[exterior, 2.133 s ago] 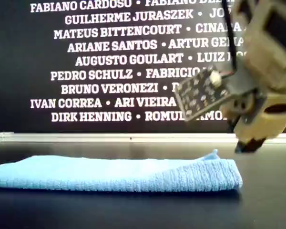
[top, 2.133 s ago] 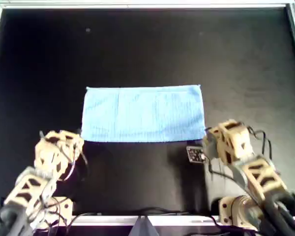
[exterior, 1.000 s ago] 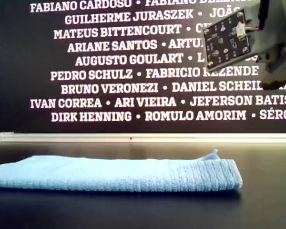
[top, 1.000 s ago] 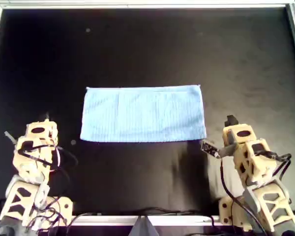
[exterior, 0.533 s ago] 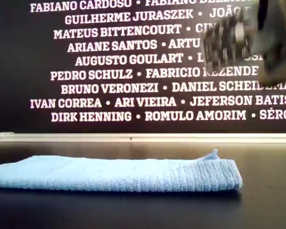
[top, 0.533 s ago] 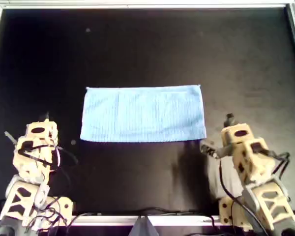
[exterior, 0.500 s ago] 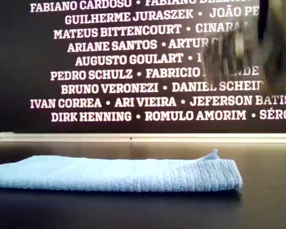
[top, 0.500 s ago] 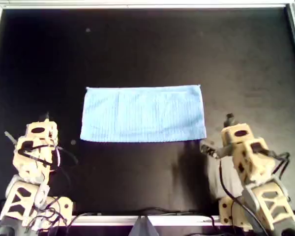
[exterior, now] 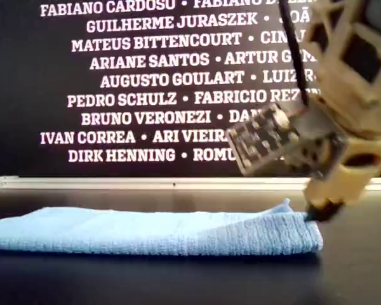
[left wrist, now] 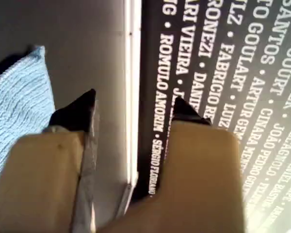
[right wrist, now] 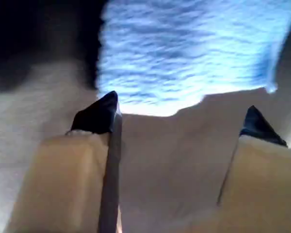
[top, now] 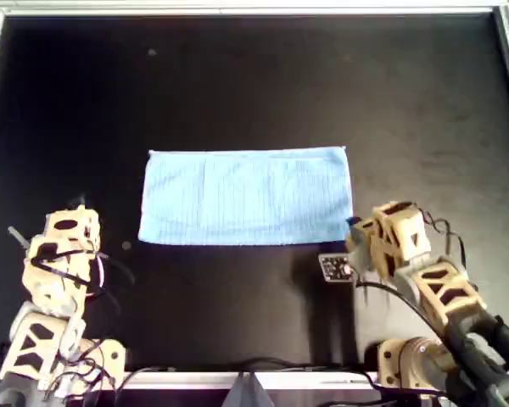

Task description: Fold a cloth

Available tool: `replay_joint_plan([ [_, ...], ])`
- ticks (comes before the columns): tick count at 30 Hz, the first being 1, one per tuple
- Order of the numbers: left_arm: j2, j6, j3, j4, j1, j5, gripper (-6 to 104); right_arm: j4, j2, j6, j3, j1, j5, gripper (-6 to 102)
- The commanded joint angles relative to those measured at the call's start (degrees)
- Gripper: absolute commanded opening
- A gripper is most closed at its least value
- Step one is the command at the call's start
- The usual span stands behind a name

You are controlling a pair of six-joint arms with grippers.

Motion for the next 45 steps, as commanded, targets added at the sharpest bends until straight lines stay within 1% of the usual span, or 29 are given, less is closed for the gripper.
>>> replay_joint_plan([
  [1,1.14,0.35,-2.99,-0.26,1.14,-0.44,54,0.62,-1.85,0.35,-6.94,-0.09,-0.79,100],
  [10,1.05,0.35,-2.9,-0.18,1.14,-0.62,54,0.62,-19.16,0.44,-15.91,-0.09,-0.88,100],
  [15,1.05,0.35,-2.9,-0.18,0.62,-0.62,54,0.7,-20.48,0.44,-15.82,-0.44,-0.88,100],
  [23,1.05,0.35,-2.9,-0.18,0.53,-0.62,54,1.76,-21.45,0.44,-14.5,-0.79,-0.88,100],
  [26,1.05,0.35,-2.9,-0.18,0.53,-0.62,54,7.91,-19.42,0.44,-15.03,0.09,-0.97,100],
  [28,1.05,0.35,-2.9,-0.18,0.53,-0.62,54,11.69,-16.96,0.44,-16.17,0.09,-1.93,100],
  [30,1.05,0.35,-2.9,-0.18,0.53,-0.62,54,12.83,-12.13,0.44,-14.85,0.0,-3.34,100],
  [32,1.05,0.35,-2.9,-0.18,0.53,-0.62,54,13.97,-7.12,0.44,-13.97,-0.44,-3.78,100],
  [35,1.05,0.35,-2.9,-0.18,0.53,-0.62,54,13.97,-0.97,0.35,-11.43,-0.7,-3.25,100],
  [39,1.05,0.35,-2.9,-0.18,0.53,-0.62,54,13.97,0.7,0.35,-9.67,-0.79,-2.99,100],
  [40,1.05,0.35,-2.9,-0.18,0.53,-0.62,54,13.97,0.7,0.0,-8.96,-0.79,-3.52,100],
  [42,1.05,0.35,-2.9,-0.18,0.53,-0.62,54,14.06,0.7,-0.53,-7.21,-0.7,-3.69,100],
  [45,1.05,0.35,-2.9,-0.18,0.53,-0.62,54,14.06,0.79,-0.7,-5.89,-0.26,-3.69,100],
])
